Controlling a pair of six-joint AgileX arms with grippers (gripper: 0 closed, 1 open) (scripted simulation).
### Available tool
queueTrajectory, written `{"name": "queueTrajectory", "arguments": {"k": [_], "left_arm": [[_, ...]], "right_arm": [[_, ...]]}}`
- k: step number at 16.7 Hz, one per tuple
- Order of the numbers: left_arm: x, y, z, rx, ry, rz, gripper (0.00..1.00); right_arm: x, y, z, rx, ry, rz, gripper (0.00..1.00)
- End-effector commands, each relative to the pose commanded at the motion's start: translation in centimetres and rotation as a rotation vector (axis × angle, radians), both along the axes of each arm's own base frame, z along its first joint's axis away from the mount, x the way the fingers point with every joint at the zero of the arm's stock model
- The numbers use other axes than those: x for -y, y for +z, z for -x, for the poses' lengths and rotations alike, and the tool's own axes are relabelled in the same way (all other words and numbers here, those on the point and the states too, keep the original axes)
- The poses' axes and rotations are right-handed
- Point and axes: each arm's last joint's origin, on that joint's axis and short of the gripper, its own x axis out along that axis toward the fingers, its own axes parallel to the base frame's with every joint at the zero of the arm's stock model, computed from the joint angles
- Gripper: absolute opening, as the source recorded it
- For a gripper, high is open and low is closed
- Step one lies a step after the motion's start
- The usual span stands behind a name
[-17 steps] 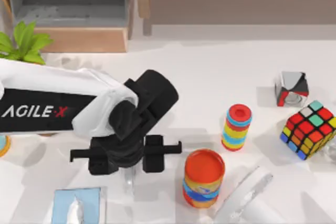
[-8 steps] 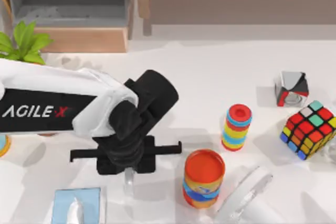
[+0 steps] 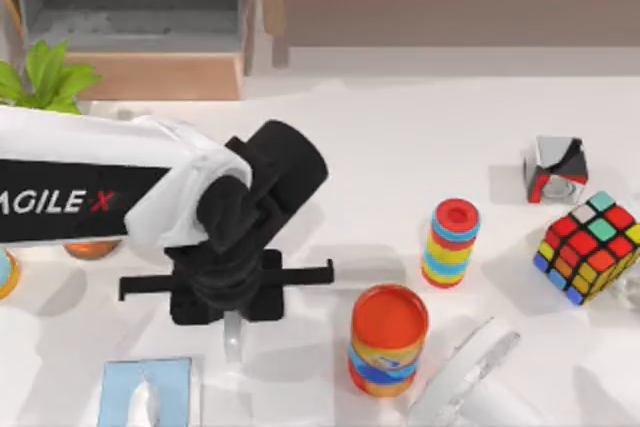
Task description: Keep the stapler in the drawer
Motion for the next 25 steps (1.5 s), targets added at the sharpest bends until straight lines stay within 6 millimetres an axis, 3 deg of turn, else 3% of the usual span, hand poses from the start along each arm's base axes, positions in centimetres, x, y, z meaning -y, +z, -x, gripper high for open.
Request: {"name": "queueTrajectory", "arguments": {"k": [4, 10, 12, 15, 17, 19, 22, 25], "left_arm": [[0.7, 1.9, 0.4, 0.003, -0.020, 0.016, 0.00], [0.8, 2.1, 0.3, 0.009, -0.025, 0.020, 0.00], [0.7, 3.6, -1.2, 0.054, -0.028, 0.045, 0.00], [-0.5, 7.5, -4.9, 0.174, -0.024, 0.091, 0.00], [-2.8, 10.5, -8.0, 0.262, -0.008, 0.099, 0.00], [-6.4, 13.1, -11.1, 0.334, 0.021, 0.075, 0.00], [-13.9, 15.9, -14.8, 0.393, 0.072, -0.003, 0.00], [-21.9, 16.5, -17.4, 0.382, 0.099, -0.083, 0.00]], "right_arm": [[0.0, 0.0, 0.0, 0.000, 0.000, 0.000, 1.00], [0.0, 0.0, 0.0, 0.000, 0.000, 0.000, 1.00], [0.0, 0.0, 0.0, 0.000, 0.000, 0.000, 1.00], [0.0, 0.0, 0.0, 0.000, 0.000, 0.000, 1.00], [0.0, 0.0, 0.0, 0.000, 0.000, 0.000, 1.00], [0.0, 0.0, 0.0, 0.000, 0.000, 0.000, 1.00], [0.0, 0.0, 0.0, 0.000, 0.000, 0.000, 1.00], [0.0, 0.0, 0.0, 0.000, 0.000, 0.000, 1.00]]}}
